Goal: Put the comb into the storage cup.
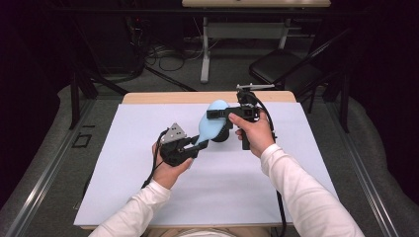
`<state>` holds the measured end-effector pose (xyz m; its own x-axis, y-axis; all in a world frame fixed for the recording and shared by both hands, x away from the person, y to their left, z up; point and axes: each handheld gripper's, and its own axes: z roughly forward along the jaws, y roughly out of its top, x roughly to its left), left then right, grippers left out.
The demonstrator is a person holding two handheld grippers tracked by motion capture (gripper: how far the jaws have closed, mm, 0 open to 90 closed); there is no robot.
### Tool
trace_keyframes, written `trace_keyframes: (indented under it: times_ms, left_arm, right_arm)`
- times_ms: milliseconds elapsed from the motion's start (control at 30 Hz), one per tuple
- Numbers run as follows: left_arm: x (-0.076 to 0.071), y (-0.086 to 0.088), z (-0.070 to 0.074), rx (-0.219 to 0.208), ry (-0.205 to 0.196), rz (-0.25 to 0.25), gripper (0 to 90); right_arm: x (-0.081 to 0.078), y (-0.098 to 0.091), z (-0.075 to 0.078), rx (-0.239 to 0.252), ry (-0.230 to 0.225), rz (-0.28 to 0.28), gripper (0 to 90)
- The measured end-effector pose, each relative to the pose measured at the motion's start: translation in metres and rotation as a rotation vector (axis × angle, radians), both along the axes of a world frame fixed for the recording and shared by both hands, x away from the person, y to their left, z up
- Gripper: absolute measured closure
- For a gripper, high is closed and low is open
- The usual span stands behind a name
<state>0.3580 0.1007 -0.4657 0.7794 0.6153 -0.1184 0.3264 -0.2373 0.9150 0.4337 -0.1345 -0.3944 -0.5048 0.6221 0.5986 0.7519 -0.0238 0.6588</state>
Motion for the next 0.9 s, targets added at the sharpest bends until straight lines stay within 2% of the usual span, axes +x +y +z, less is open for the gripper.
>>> trace_keyframes:
  times_ms: [333,733,900]
  left_arm:
    - [-0.0005,-0.0012,-0.0008,-0.003,0.0,-0.003,69.5]
    - [-0.0006,-0.0008,-0.0008,-0.006,-0.003,-0.003,69.5]
    - [-0.0004,-0.0008,-0.0009,-0.006,-0.003,-0.004,69.5]
  right_arm:
    - [0.0016,-0.0012,-0.0005,0.038,0.035,-0.027,37.3]
    - [0.0027,-0.0038,-0.0018,0.073,0.073,-0.047,44.3]
    - [0.0026,-0.0046,-0.0024,0.081,0.075,-0.051,45.4]
